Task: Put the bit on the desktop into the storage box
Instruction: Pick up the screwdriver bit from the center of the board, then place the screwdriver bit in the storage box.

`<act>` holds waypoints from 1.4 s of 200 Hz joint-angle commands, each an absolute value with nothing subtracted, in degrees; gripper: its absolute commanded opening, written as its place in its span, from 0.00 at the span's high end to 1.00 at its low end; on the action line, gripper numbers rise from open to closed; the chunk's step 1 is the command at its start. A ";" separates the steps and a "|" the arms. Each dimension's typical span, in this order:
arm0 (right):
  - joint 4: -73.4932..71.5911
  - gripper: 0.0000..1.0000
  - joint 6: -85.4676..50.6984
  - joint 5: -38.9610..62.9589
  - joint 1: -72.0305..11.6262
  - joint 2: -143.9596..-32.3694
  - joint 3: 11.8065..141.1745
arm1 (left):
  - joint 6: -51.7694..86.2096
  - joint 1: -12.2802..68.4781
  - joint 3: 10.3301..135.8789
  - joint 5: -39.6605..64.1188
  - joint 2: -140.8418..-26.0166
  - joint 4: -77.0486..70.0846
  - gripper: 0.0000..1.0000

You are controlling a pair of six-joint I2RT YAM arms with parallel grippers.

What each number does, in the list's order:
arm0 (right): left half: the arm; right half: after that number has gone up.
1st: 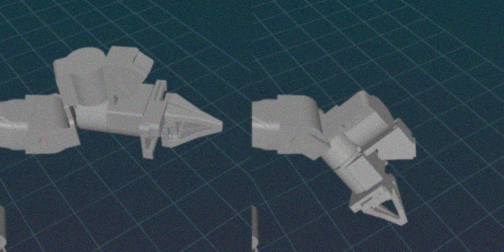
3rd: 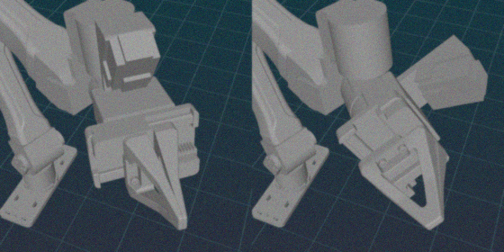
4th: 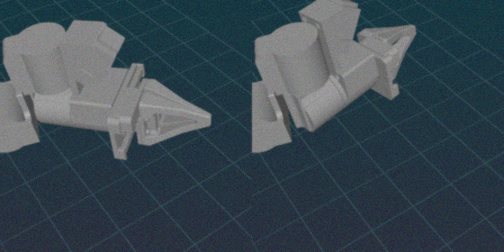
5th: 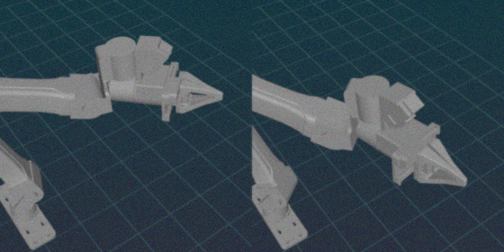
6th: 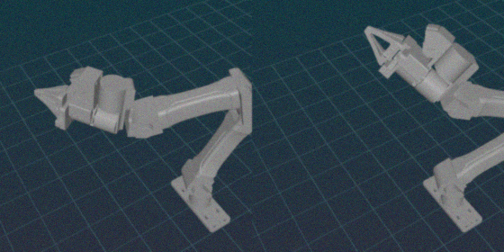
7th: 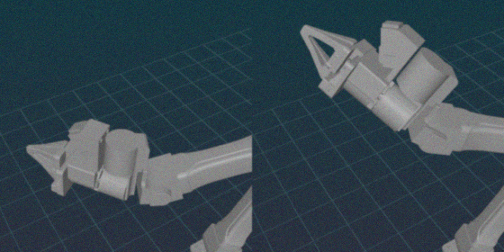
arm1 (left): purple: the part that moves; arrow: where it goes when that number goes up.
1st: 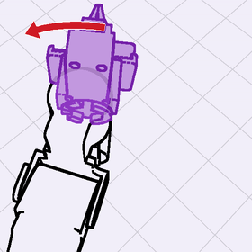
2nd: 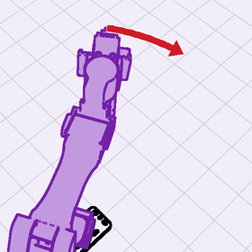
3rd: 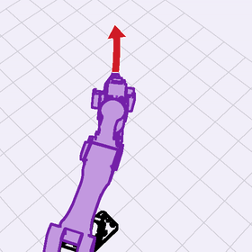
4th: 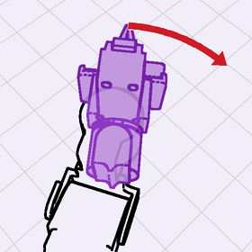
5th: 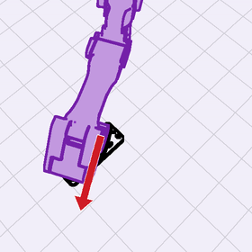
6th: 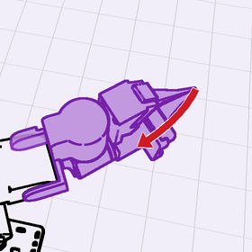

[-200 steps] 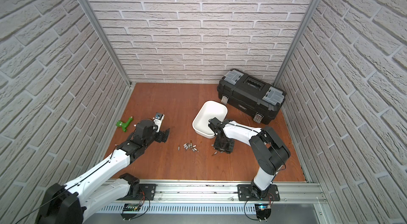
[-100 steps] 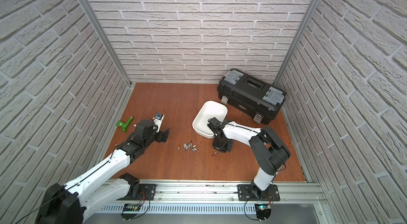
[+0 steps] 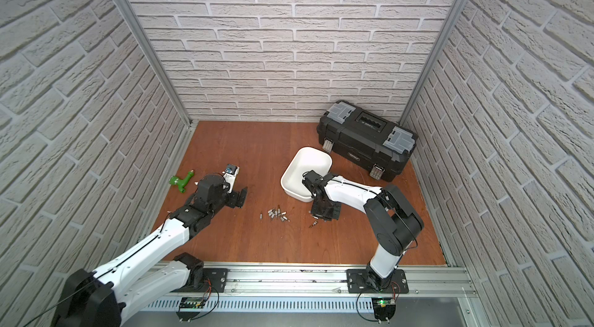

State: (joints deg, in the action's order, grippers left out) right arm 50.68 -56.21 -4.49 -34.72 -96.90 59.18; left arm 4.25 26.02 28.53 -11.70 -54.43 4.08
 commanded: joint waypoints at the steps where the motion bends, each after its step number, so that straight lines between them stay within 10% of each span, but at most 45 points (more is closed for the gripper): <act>1: 55.63 0.93 -53.03 -8.67 -34.98 -93.68 63.57 | 6.39 26.24 28.47 -12.04 -52.81 2.96 0.01; 152: 63.66 0.94 -34.60 -12.42 -32.74 -114.30 104.32 | 8.53 26.23 29.57 -12.98 -51.23 8.12 0.01; 280: 59.16 0.95 -32.86 -7.56 -31.62 -130.36 110.65 | 8.50 26.26 29.13 -13.75 -51.15 8.33 0.01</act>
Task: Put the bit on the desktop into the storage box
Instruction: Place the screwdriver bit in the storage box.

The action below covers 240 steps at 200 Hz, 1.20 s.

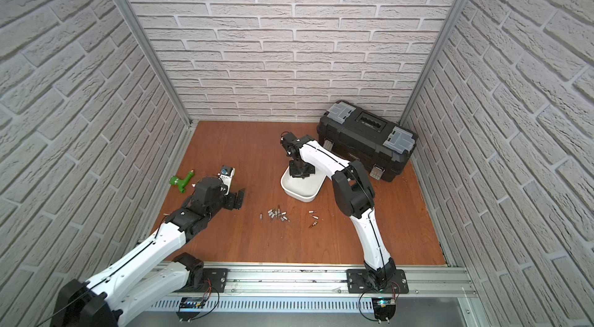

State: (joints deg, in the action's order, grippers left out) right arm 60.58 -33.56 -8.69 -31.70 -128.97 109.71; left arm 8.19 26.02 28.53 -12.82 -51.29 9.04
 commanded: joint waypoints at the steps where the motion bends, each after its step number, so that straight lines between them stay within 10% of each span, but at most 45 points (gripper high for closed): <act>1: 59.16 0.95 -32.87 -7.56 -31.63 -130.44 110.65 | 8.51 26.27 29.15 -13.78 -51.06 8.34 0.01; 81: 57.85 0.92 -32.26 -7.95 -31.54 -132.74 108.60 | 8.53 26.19 29.22 -13.62 -51.45 8.25 0.01; 240: 55.02 0.35 -27.60 -9.85 -31.65 -119.37 103.05 | 9.73 26.24 29.60 -13.25 -51.73 7.98 0.02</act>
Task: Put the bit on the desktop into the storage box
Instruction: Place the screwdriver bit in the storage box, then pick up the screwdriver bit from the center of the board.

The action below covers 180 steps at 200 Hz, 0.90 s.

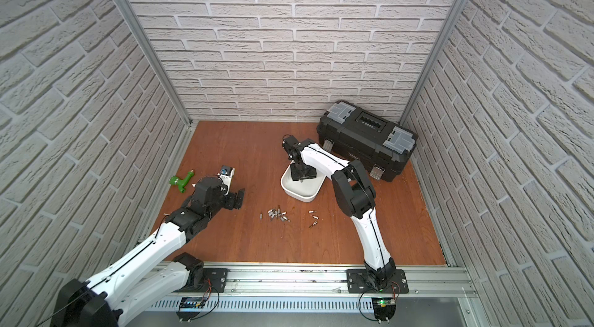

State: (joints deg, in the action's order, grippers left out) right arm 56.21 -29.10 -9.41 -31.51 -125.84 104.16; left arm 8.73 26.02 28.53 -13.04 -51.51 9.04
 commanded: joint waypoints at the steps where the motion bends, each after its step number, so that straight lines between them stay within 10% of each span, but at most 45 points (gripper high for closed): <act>1: 55.02 0.35 -27.60 -9.80 -31.65 -119.19 102.98 | 9.74 26.22 29.61 -13.21 -51.75 8.03 0.01; 81: 52.51 0.00 -27.42 -7.86 -31.82 -102.02 93.27 | 11.18 26.44 31.46 -11.91 -52.04 9.29 0.01; 180: 53.09 0.01 -29.66 -12.15 -32.12 -78.37 74.99 | 12.25 29.80 33.95 -9.73 -52.85 11.99 0.01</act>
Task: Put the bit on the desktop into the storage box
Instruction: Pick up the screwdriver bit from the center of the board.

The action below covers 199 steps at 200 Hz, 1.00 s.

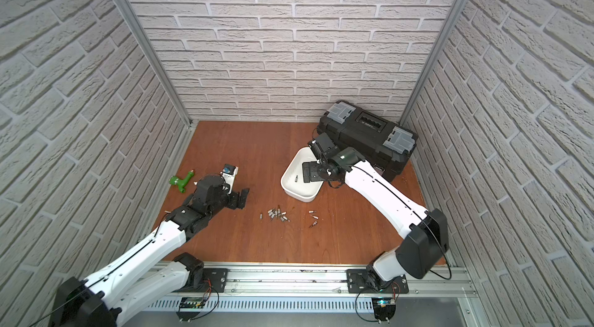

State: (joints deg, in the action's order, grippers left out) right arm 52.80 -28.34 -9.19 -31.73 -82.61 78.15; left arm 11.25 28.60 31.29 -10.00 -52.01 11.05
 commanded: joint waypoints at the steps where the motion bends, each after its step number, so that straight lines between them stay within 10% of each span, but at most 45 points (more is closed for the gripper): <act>1: 53.13 0.01 -29.68 -12.18 -32.15 -78.21 74.80 | 12.23 29.84 34.03 -9.79 -52.84 12.06 0.01; 199: 54.41 0.01 -34.16 -21.36 -32.08 -58.18 51.42 | 34.28 42.17 56.10 -5.64 -73.16 49.60 0.02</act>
State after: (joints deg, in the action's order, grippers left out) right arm 55.90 -32.84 -19.68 -31.77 -60.03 53.10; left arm 32.71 41.34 53.63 -7.46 -71.18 45.60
